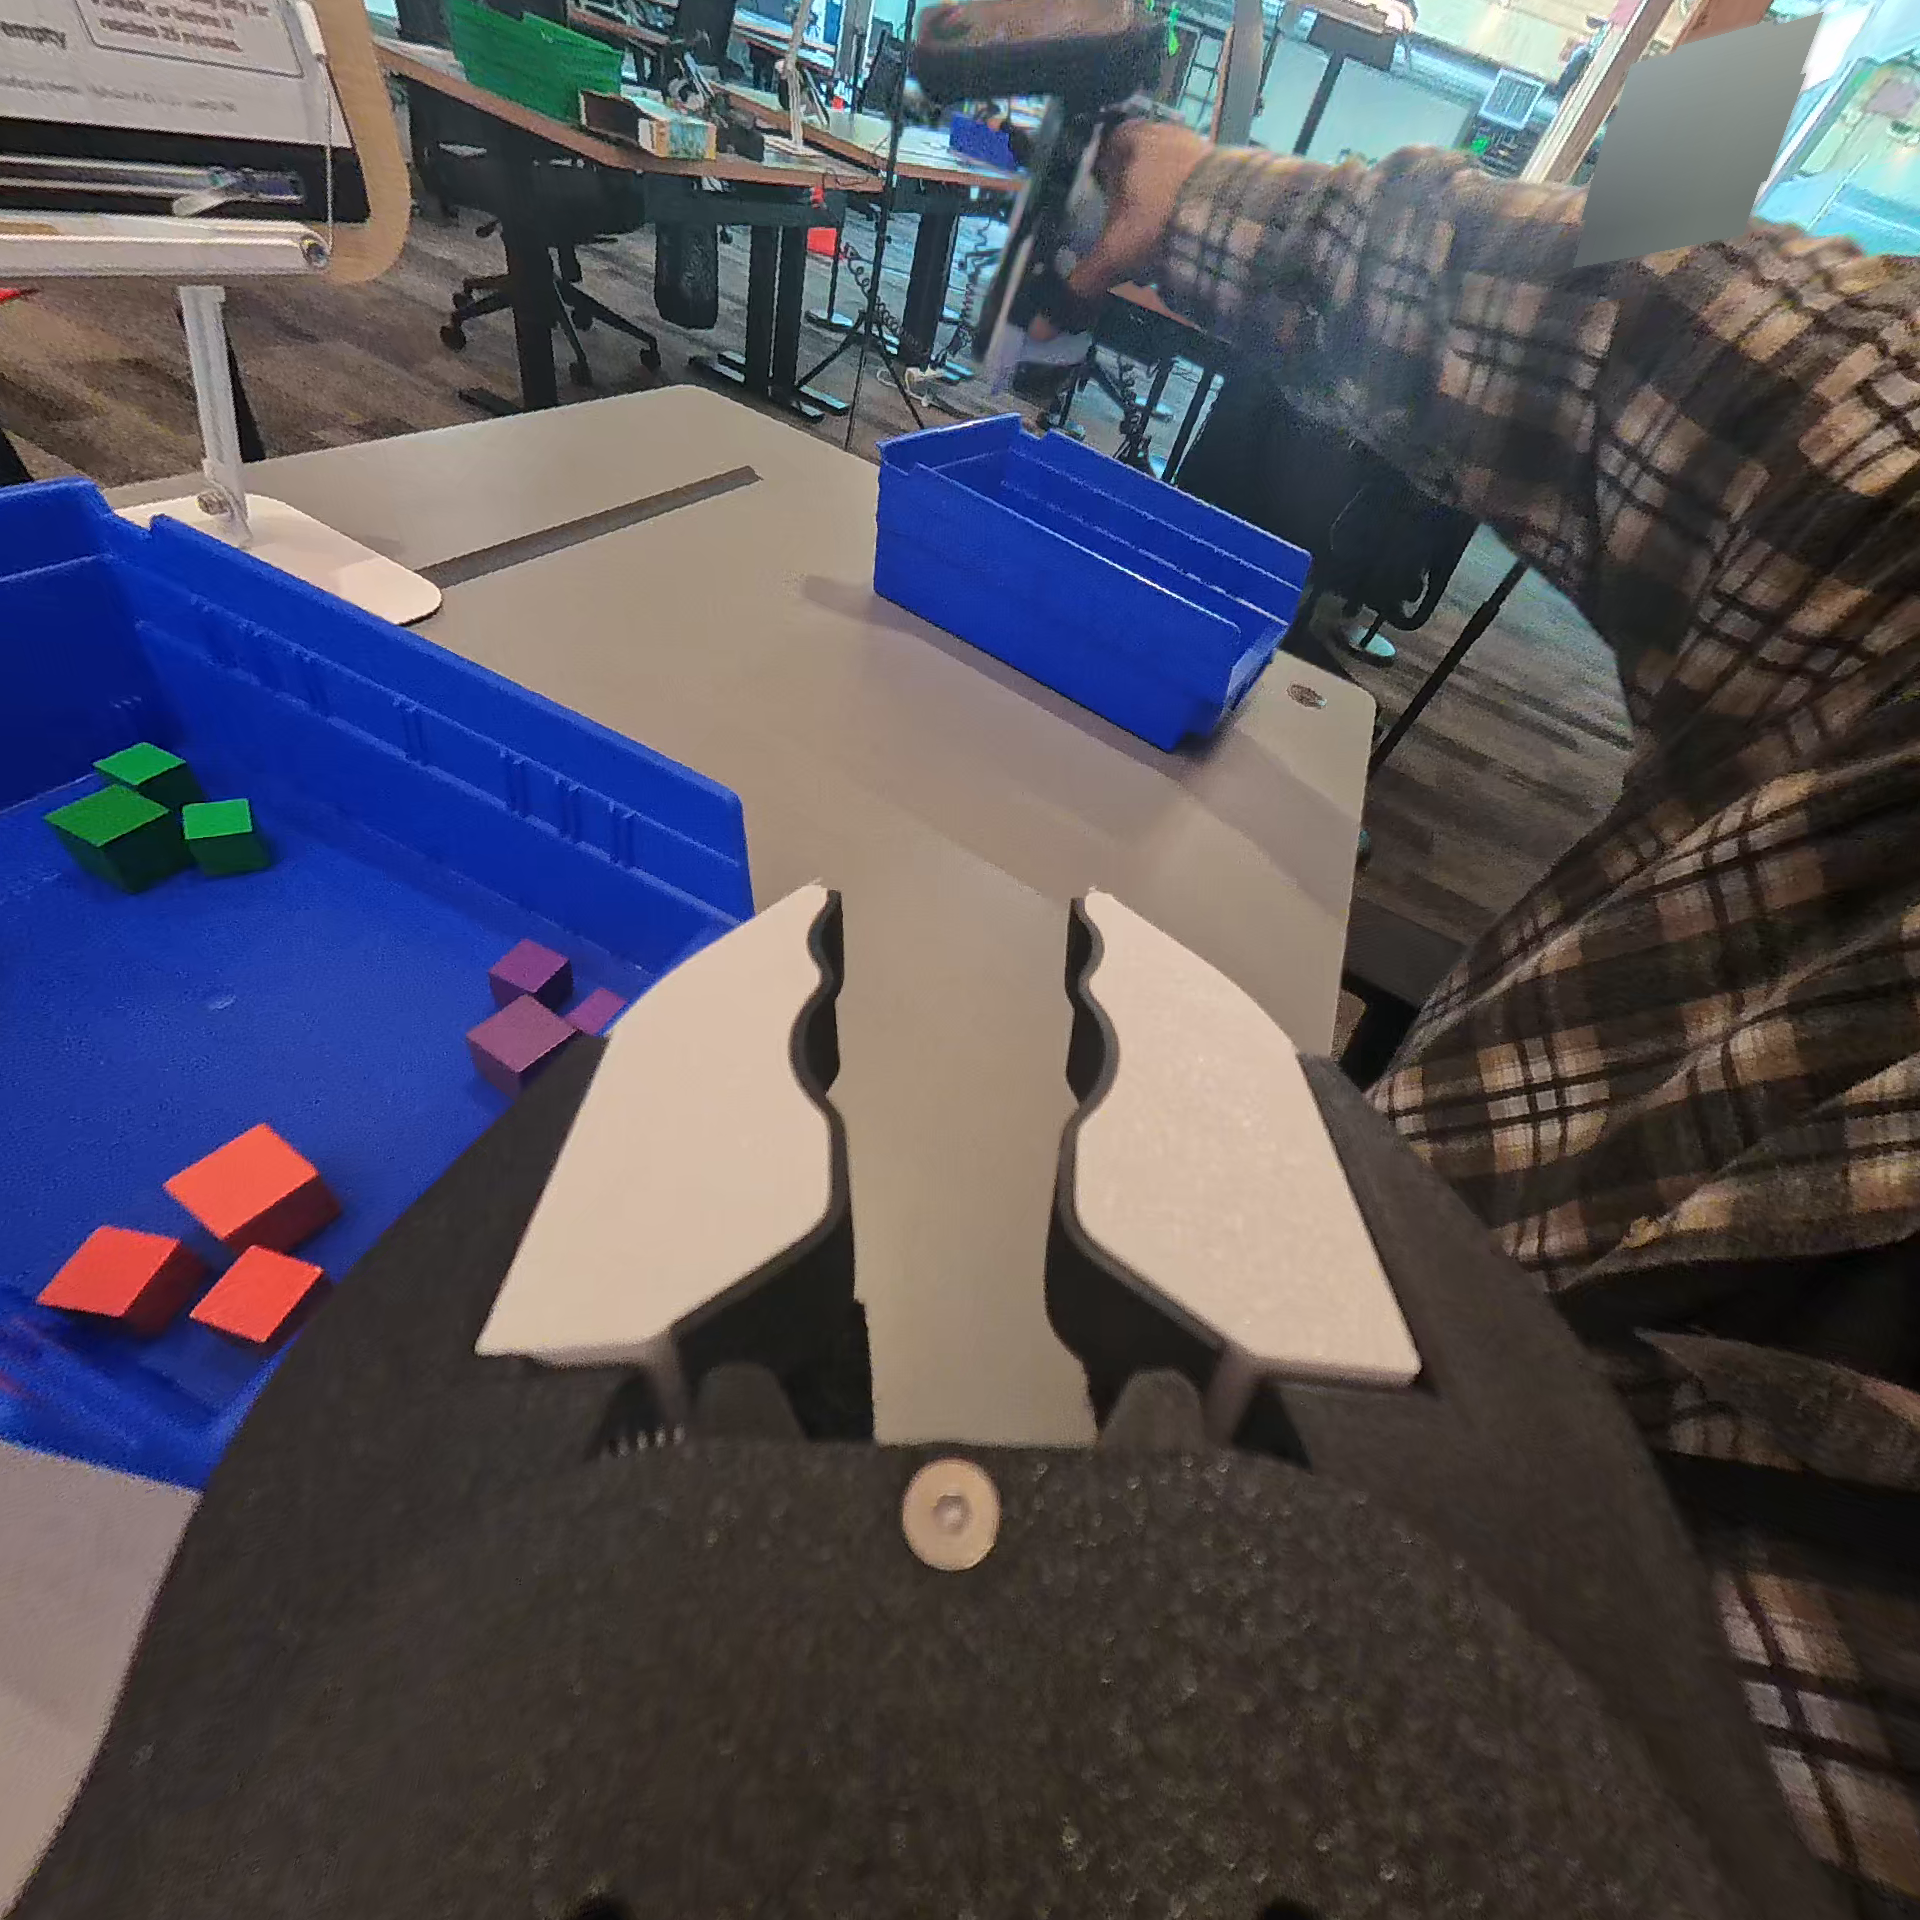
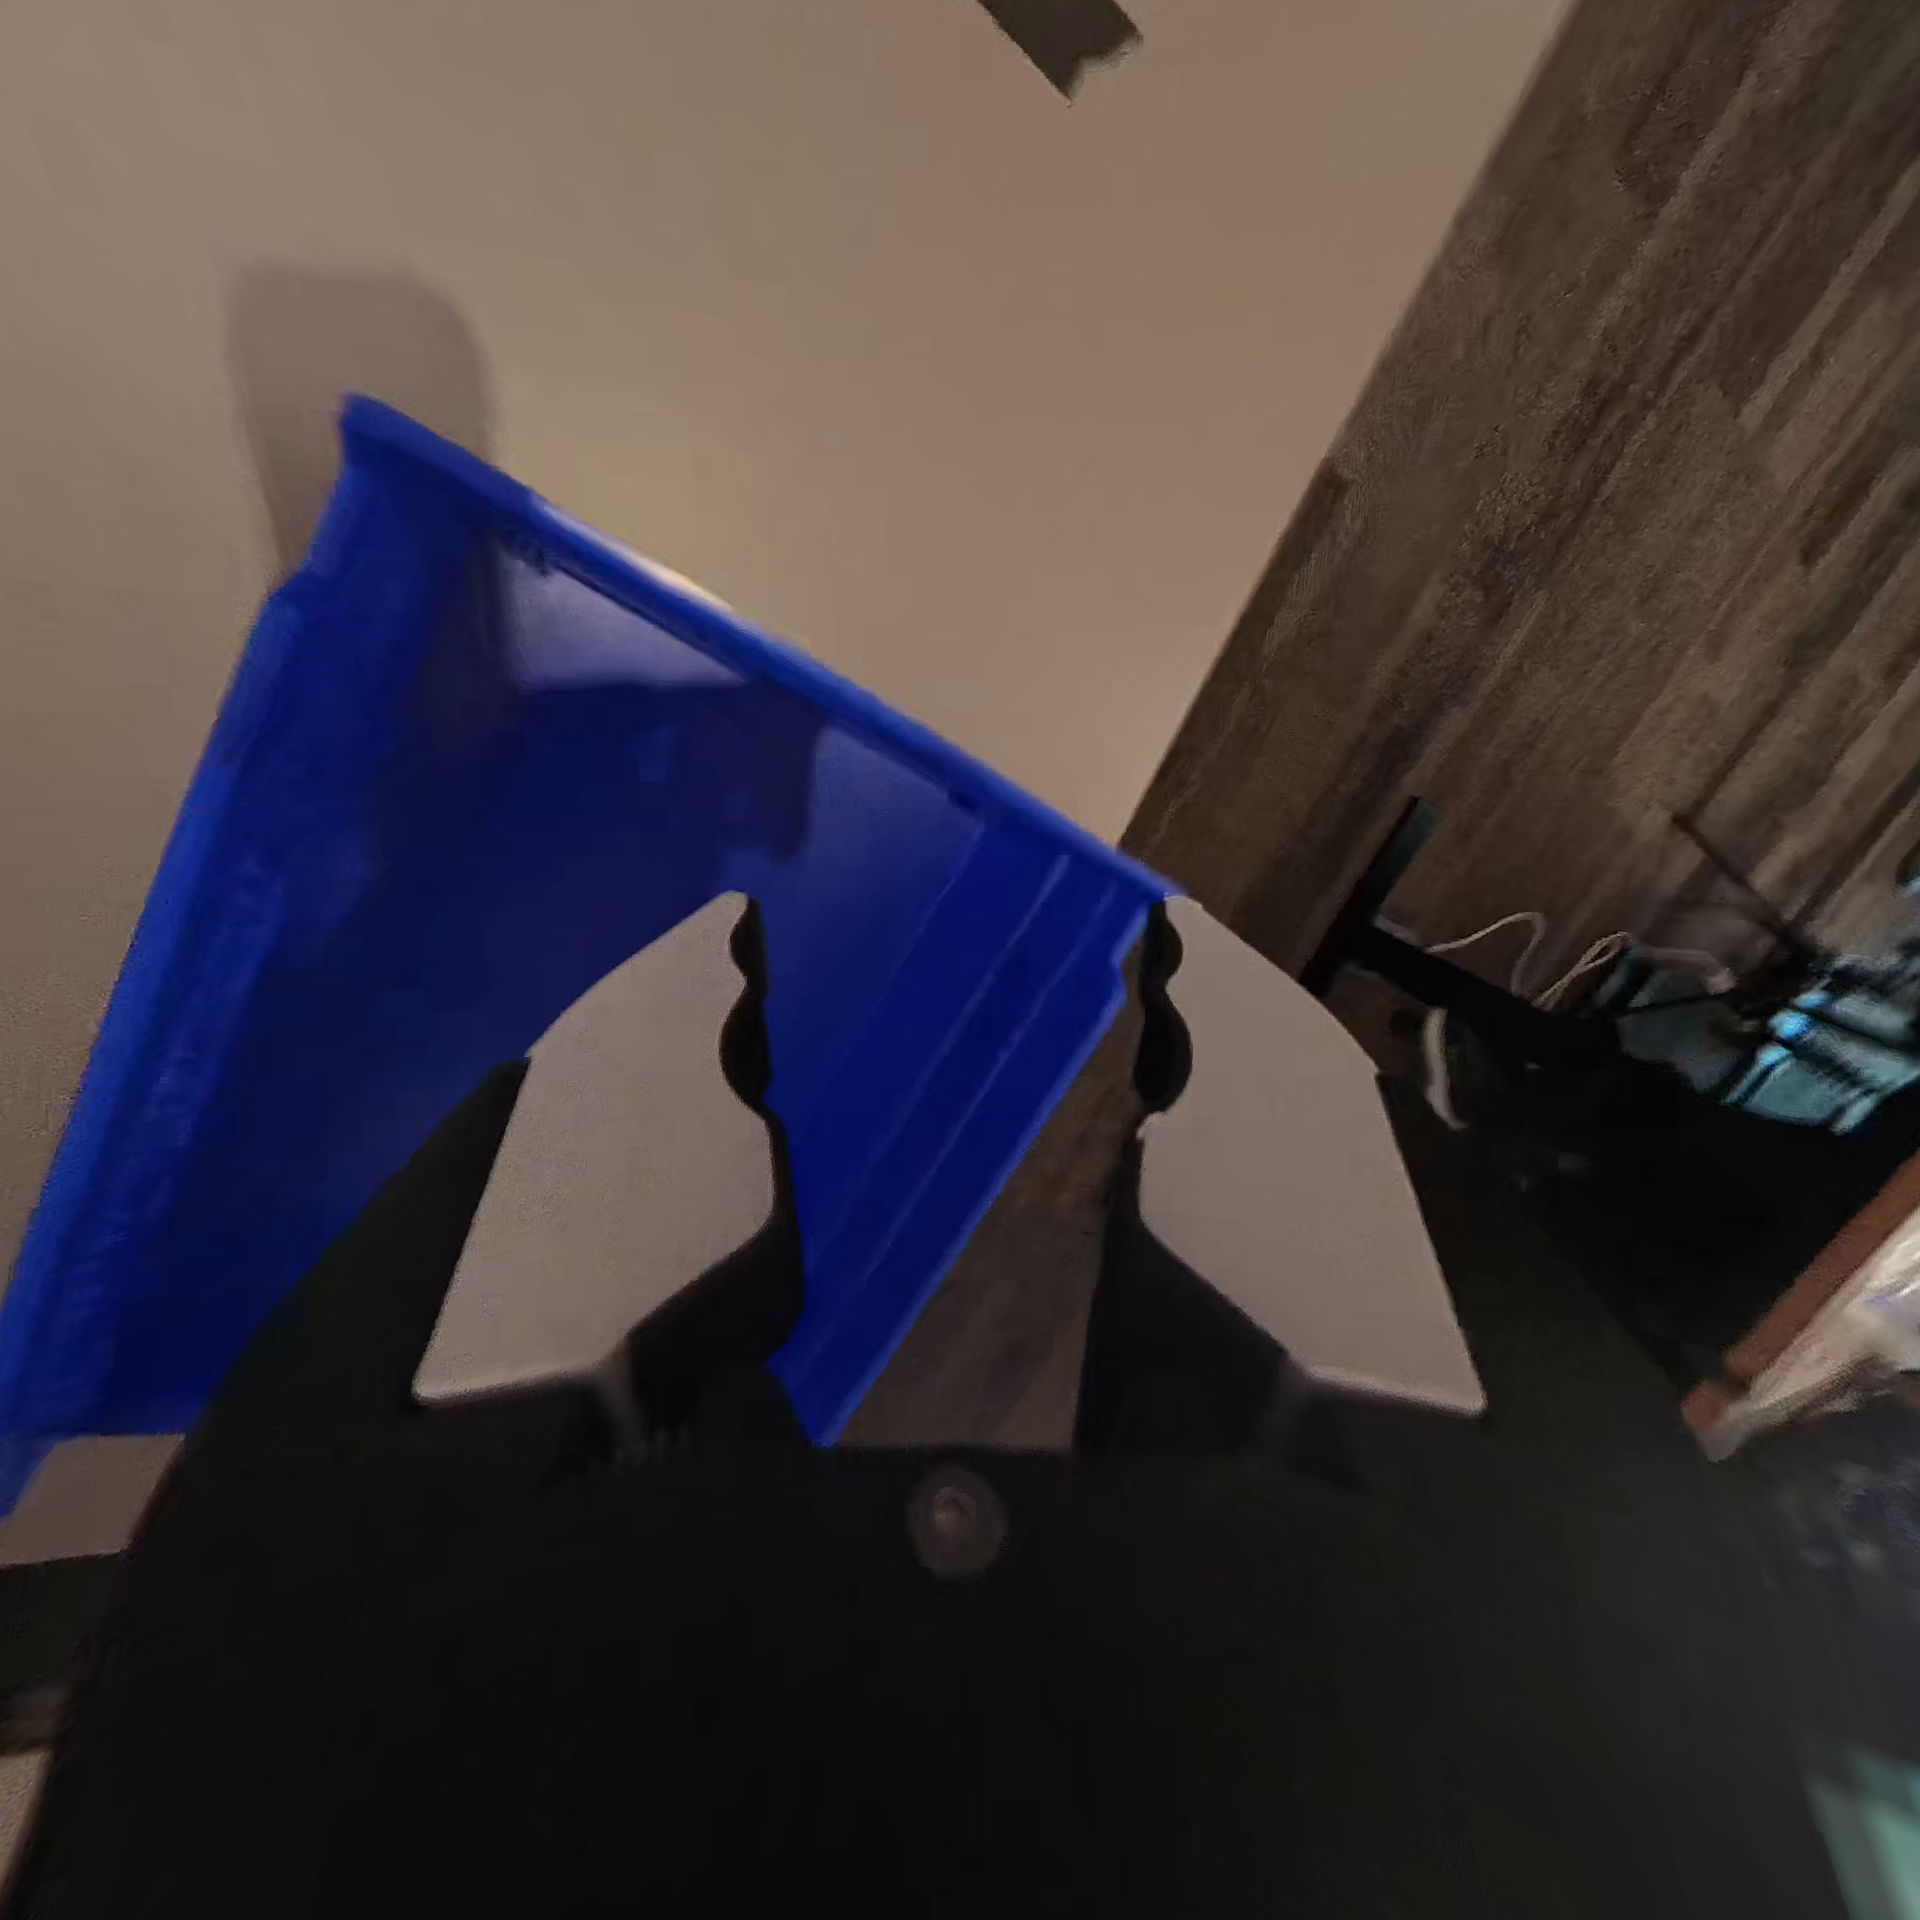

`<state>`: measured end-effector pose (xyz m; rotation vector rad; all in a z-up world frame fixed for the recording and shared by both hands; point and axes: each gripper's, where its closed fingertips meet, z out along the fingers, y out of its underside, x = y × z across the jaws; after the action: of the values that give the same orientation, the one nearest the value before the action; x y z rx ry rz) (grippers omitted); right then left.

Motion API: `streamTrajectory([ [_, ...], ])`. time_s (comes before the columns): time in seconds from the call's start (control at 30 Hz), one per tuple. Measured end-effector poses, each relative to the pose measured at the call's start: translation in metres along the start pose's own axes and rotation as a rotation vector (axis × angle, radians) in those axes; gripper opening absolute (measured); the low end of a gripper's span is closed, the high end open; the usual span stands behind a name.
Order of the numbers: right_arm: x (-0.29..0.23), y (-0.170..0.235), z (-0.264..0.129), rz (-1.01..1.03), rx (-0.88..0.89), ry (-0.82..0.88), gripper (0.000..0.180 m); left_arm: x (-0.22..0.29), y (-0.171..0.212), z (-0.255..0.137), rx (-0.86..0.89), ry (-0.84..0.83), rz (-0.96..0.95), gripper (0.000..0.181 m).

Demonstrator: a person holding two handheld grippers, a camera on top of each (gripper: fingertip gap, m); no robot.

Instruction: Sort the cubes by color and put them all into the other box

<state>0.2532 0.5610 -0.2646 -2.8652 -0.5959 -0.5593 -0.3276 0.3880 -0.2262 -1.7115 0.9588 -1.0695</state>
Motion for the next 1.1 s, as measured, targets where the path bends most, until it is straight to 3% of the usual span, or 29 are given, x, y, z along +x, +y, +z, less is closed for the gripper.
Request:
streamTrajectory([
  [0.1, 0.01, 0.056, -0.013, 0.235, -0.032, -0.07, 0.066, 0.002, 0.0, -0.005, 0.011, 0.007, 0.0, 0.041],
  [0.27, -0.019, 0.154, 0.002, 0.588, -0.112, -0.31, 0.061, 0.004, -0.002, -0.01, 0.016, 0.009, 0.011, 0.041],
  [0.43, -0.052, 0.201, 0.034, 0.725, -0.185, -0.468, 0.04, 0.011, -0.002, -0.008, 0.015, 0.03, 0.016, 0.041],
  [0.53, -0.048, 0.207, 0.05, 0.703, -0.214, -0.421, 0.006, 0.015, 0.0, -0.005, -0.001, 0.028, 0.03, 0.041],
  [1.1, -0.006, 0.153, 0.074, 0.748, -0.204, -0.422, 0.006, -0.009, 0.013, 0.015, -0.03, 0.005, -0.027, 0.039],
])
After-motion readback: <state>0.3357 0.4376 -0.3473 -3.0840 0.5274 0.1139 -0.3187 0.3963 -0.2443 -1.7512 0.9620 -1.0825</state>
